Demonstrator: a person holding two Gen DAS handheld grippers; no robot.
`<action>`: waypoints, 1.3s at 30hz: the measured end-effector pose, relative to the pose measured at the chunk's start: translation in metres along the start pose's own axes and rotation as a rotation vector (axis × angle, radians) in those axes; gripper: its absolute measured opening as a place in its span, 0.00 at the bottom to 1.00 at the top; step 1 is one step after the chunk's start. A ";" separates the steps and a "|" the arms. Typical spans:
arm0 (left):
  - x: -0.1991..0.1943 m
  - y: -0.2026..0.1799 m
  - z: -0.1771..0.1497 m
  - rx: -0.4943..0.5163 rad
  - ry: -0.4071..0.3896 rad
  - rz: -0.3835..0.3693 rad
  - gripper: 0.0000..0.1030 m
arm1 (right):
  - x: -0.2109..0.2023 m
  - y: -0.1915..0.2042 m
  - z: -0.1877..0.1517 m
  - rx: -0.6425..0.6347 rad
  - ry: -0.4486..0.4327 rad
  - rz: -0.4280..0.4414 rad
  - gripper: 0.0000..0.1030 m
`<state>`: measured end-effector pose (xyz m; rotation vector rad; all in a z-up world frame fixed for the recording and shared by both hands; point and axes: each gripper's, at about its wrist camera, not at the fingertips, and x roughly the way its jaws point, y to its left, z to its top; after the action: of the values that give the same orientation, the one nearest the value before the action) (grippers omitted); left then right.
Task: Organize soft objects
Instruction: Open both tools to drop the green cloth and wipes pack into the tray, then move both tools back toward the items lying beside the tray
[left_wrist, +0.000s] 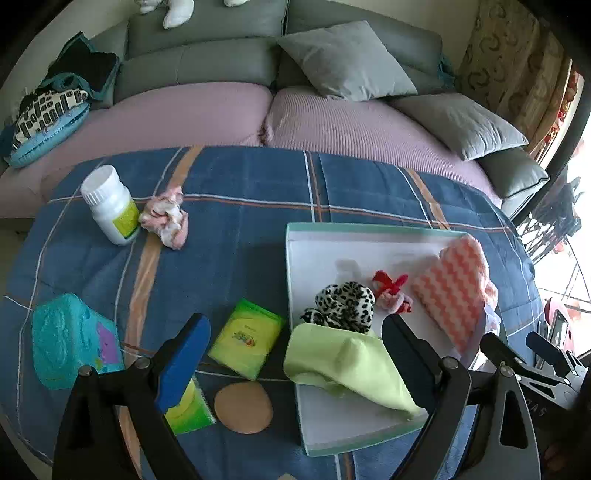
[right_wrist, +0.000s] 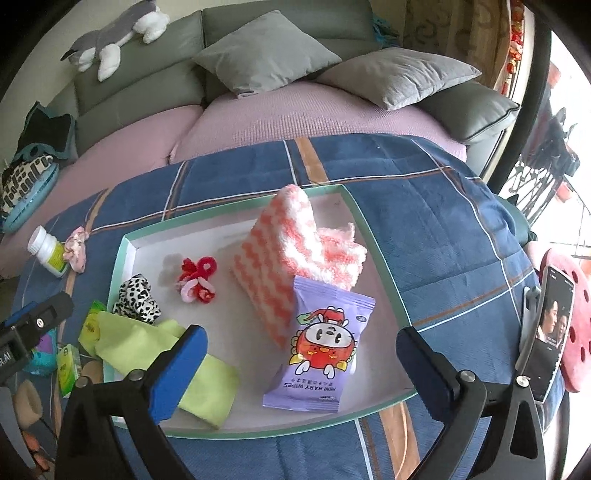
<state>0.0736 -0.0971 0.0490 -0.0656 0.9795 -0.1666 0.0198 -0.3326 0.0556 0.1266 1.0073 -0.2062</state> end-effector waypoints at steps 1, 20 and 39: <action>-0.002 0.002 0.000 0.000 -0.006 0.000 0.92 | 0.000 0.001 0.000 -0.004 0.000 0.003 1.00; -0.048 0.041 -0.003 -0.039 -0.134 0.141 0.92 | -0.023 0.031 -0.001 -0.063 -0.062 0.073 1.00; -0.047 0.110 -0.054 -0.165 0.063 0.197 0.92 | -0.028 0.137 -0.039 -0.318 0.006 0.338 0.94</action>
<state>0.0152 0.0200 0.0435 -0.1148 1.0547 0.0936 0.0049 -0.1880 0.0598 0.0054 0.9964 0.2626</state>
